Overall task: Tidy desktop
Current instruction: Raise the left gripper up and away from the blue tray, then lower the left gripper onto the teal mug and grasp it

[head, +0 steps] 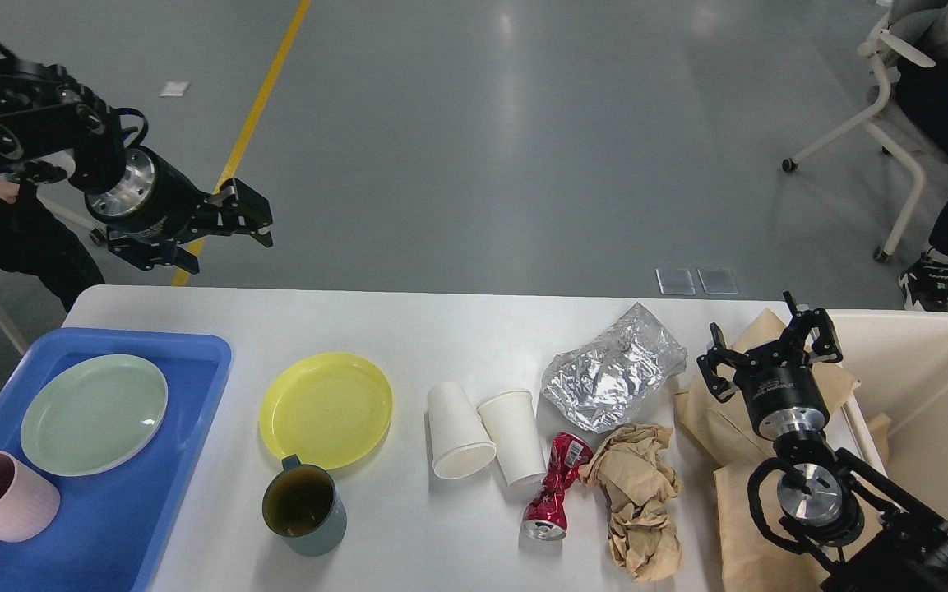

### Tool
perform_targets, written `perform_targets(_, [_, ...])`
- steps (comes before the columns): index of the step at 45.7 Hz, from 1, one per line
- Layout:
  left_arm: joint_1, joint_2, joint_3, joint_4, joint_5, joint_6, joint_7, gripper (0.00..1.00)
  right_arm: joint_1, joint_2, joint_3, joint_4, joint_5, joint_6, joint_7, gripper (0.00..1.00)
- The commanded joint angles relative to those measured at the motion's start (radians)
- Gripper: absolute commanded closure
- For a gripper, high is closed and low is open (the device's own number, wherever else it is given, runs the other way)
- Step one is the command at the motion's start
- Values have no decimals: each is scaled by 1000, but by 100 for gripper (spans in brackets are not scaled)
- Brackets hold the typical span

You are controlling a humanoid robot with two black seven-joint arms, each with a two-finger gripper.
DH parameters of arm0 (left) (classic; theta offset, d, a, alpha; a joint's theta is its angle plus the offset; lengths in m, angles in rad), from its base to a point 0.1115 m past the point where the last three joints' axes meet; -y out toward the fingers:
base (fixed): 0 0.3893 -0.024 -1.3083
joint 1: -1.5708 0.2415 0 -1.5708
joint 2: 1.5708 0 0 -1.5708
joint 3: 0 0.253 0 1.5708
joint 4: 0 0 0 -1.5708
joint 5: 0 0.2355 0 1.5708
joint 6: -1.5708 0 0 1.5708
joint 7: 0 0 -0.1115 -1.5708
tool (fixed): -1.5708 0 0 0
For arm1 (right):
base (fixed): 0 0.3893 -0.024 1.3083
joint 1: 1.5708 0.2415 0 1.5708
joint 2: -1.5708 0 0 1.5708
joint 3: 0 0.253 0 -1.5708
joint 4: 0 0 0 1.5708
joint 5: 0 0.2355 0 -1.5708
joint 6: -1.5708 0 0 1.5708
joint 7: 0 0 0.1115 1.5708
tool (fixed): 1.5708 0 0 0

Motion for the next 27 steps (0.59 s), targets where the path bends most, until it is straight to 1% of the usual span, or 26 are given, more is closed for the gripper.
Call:
perform_targets(1, [-216, -93, 102, -252, -6, -6, 4, 3, 0, 0, 0, 0, 0, 0, 0, 0])
perform_targets(4, [-343, -157, 145, -399, -25, 5, 1, 4, 0, 0, 0, 0, 0, 0, 0, 0])
perform_targets(7, [-457, -189, 177, -525, -66, 13, -3, 4, 0, 0, 0, 0, 0, 0, -1, 0])
perform_targets(9, [-530, -208, 200, -600, -97, 17, -3, 4, 0, 0, 0, 0, 0, 0, -1, 0])
perform_targets(13, [-674, -278, 254, -725, -149, 20, -17, 4, 0, 0, 0, 0, 0, 0, -1, 0])
perform_targets(15, [-737, -304, 278, -781, -163, 19, -41, 4, 0, 0, 0, 0, 0, 0, 0, 0])
perform_targets(18, [-825, -326, 304, -864, -168, 19, -95, 4, 0, 0, 0, 0, 0, 0, 0, 0])
perform_targets(20, [-868, -335, 320, -898, -168, 11, -126, 4, 0, 0, 0, -2, 0, 0, -1, 0])
perform_targets(23, [-879, -370, 364, -898, -171, -1, -163, 4, 0, 0, 0, -2, 0, 0, 0, 0])
perform_targets(27, [-859, -401, 442, -897, -189, 7, -206, 3, 0, 0, 0, 0, 0, 0, 0, 0])
